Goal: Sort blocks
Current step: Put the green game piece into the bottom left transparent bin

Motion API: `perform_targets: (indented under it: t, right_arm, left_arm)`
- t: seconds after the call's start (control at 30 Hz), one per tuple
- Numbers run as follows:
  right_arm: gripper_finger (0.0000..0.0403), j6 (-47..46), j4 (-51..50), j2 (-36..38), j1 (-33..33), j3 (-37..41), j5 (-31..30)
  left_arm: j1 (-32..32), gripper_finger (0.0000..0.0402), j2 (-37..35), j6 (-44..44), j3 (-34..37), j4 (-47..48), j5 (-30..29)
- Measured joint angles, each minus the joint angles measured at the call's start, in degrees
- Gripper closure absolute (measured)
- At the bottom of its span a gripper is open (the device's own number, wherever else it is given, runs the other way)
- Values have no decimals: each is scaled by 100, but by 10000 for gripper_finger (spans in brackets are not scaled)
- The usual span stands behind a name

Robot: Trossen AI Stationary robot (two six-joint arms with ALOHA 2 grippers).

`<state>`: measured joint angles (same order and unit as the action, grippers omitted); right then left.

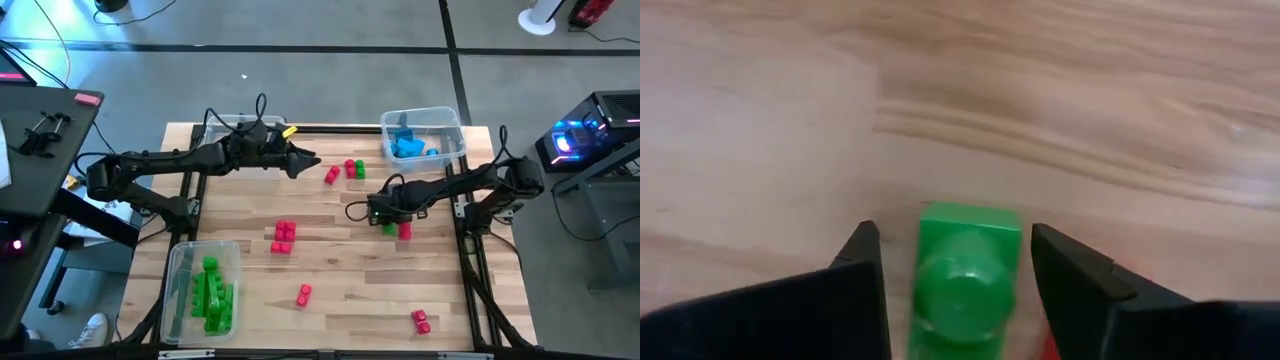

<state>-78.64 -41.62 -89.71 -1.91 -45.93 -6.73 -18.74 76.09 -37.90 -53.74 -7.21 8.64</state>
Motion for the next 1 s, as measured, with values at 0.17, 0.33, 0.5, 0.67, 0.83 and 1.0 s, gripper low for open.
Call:
perform_targets:
  t: [0.17,0.33,0.5,0.67,0.83,1.0]
  right_arm:
    - [343,543,290,0,0,0,37]
    - [387,1733,452,25,-198,-147,288]
    - [398,2842,1249,223,-376,-780,331]
    - [400,3951,2376,316,-480,-1690,299]
    - [401,4863,2458,317,-483,-2783,126]
    - [402,5299,1772,321,-439,-3703,390]
  left_arm:
    - [-2,173,0,-195,0,-654,485]
    - [0,173,-14,-429,0,-1904,1785]
    - [141,173,-69,-1349,-7,-3270,3127]
    - [616,173,-178,-1258,-9,-2997,3318]
    - [1113,173,-179,-819,-9,-1930,2843]
    - [1389,173,-179,-41,-7,-1049,1642]
